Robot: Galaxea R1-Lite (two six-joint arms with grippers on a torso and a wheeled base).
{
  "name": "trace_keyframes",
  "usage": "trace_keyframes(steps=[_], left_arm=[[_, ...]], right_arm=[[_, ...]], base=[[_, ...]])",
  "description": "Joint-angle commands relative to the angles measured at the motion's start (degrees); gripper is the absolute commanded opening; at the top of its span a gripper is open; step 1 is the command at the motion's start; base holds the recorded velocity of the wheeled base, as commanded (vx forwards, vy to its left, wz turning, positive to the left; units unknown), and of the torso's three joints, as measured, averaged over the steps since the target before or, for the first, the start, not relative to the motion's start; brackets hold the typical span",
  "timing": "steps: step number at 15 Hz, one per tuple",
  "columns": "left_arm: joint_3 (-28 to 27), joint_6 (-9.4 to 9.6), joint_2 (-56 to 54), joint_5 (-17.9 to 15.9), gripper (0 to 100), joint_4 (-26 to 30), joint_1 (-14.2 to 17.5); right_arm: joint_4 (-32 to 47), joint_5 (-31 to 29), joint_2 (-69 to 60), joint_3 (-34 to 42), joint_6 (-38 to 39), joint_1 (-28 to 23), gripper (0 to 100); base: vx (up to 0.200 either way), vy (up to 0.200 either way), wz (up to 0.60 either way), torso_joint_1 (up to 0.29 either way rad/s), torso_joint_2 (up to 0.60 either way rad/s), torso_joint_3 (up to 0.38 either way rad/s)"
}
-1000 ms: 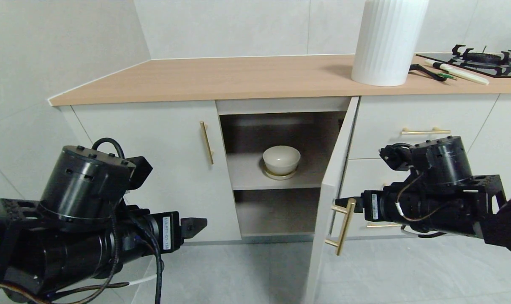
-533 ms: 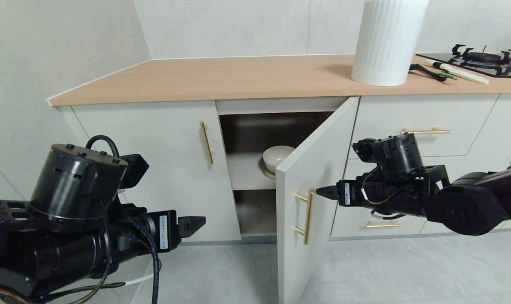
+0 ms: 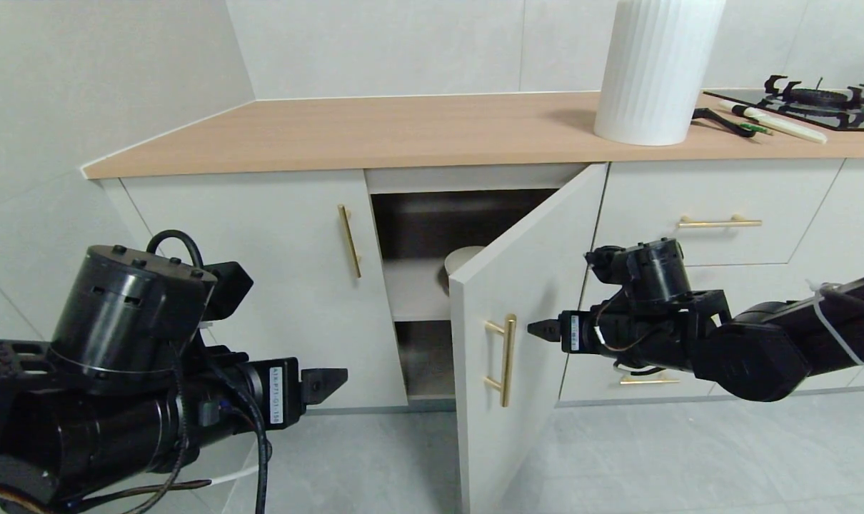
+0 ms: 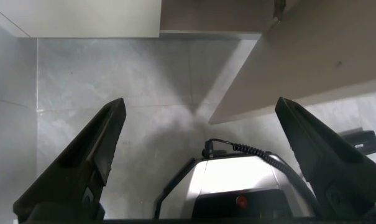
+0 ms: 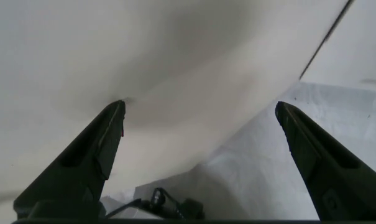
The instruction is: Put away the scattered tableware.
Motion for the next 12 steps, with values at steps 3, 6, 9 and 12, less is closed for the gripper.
trace_keyframes(steps=[3,6,9,12], left_arm=[[0.4,0.08,0.3,0.0,100,0.0,0.0],[0.3,-0.19,1.2,0.0,100,-0.1,0.3],[0.4,-0.19,1.6,0.1,100,-0.1,0.3],[0.4,-0.19,1.5,0.1,100,-0.1,0.4]], right_arm=[[-0.2,-0.2,2.1,-0.1,0.7,0.0,100],[-1.5,-0.2,2.4,-0.1,1.2,0.0,100],[-3.9,-0.3,3.6,-0.2,3.1,0.1,100],[-7.0,-3.8,7.2,-2.6,5.7,0.1,100]], base=[[0.2,0.0,0.0,0.001,0.0,0.002],[0.067,0.0,0.0,-0.001,0.0,0.002],[0.0,0.0,0.0,0.0,0.0,0.0],[0.0,0.0,0.0,0.0,0.0,0.0]])
